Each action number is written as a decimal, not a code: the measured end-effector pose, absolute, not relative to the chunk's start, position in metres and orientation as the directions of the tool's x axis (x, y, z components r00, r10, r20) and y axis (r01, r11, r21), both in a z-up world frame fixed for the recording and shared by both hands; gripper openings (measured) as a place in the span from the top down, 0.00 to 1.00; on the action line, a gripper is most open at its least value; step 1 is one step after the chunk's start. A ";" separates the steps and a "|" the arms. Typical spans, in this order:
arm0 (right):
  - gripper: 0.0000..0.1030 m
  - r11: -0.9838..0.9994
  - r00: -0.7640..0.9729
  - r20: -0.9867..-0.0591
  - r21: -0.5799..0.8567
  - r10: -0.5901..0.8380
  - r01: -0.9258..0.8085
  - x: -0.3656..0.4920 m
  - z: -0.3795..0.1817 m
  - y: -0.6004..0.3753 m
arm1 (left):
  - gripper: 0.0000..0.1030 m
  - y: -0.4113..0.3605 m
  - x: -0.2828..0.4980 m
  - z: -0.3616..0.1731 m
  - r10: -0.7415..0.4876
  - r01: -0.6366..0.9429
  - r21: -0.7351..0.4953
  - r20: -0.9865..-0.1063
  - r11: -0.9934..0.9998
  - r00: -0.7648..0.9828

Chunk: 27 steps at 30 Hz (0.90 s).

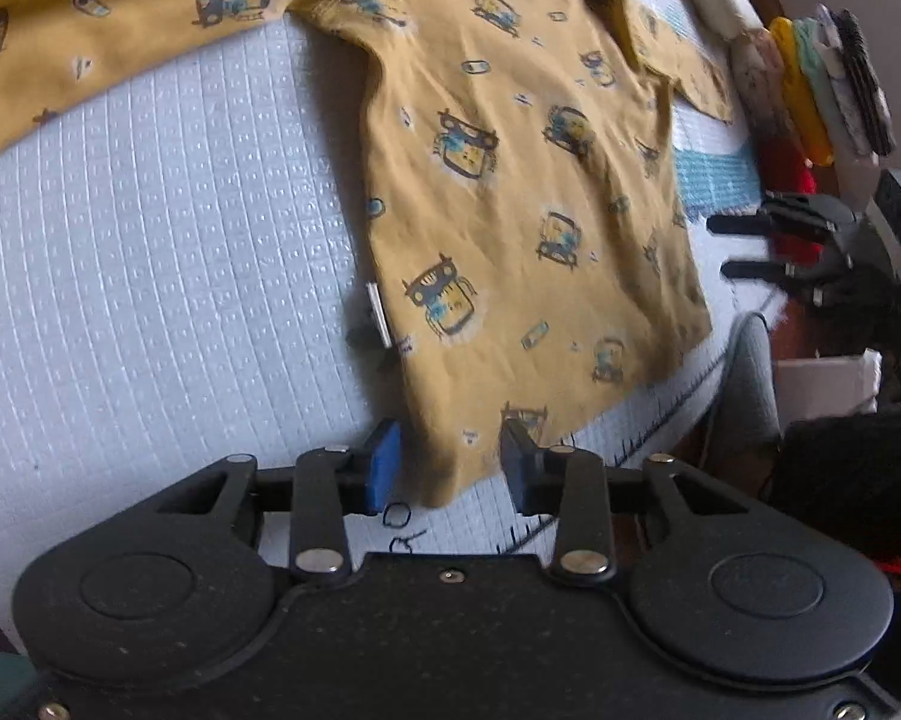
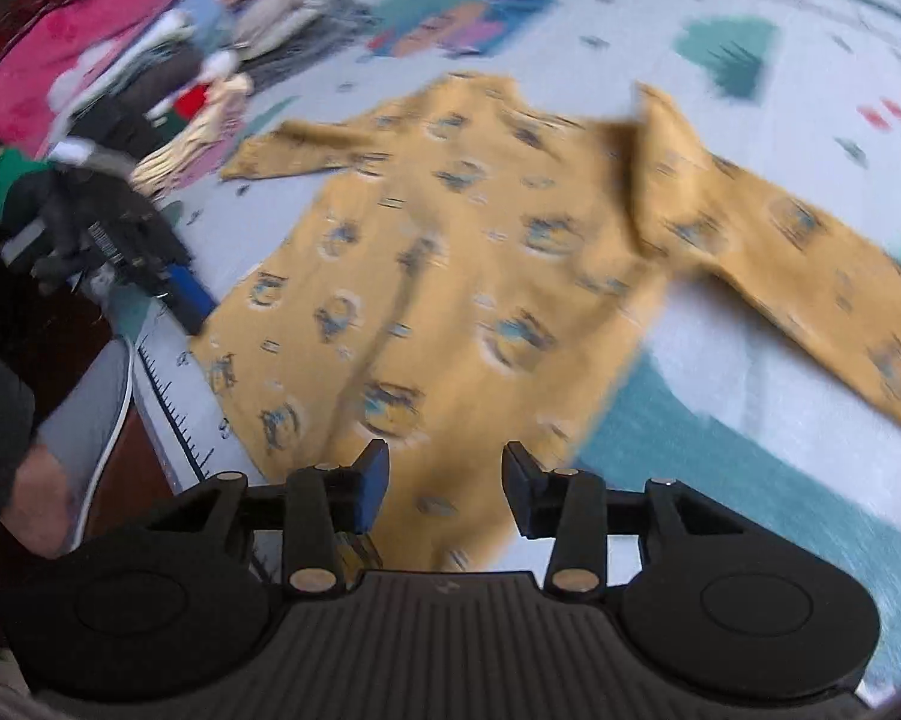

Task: Fold clothes

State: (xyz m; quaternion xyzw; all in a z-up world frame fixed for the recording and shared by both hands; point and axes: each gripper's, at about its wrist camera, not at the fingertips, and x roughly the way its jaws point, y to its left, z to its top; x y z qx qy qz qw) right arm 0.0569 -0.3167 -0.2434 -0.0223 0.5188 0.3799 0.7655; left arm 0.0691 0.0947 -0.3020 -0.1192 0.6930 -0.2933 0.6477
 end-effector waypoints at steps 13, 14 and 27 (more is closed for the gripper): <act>0.61 0.699 0.172 -0.900 0.179 0.401 -0.693 0.063 -0.245 -0.306 | 0.65 0.090 0.080 -0.282 -0.446 0.369 -0.468 -0.883 0.803 -0.149; 0.61 0.720 0.213 -0.888 0.169 0.407 -0.673 0.071 -0.239 -0.310 | 0.65 0.091 0.089 -0.273 -0.441 0.400 -0.441 -0.892 0.804 -0.097; 0.59 0.878 0.510 -0.814 0.001 0.279 -0.479 0.209 -0.274 -0.341 | 0.66 0.100 0.180 -0.273 -0.348 0.514 -0.121 -0.860 0.849 0.373</act>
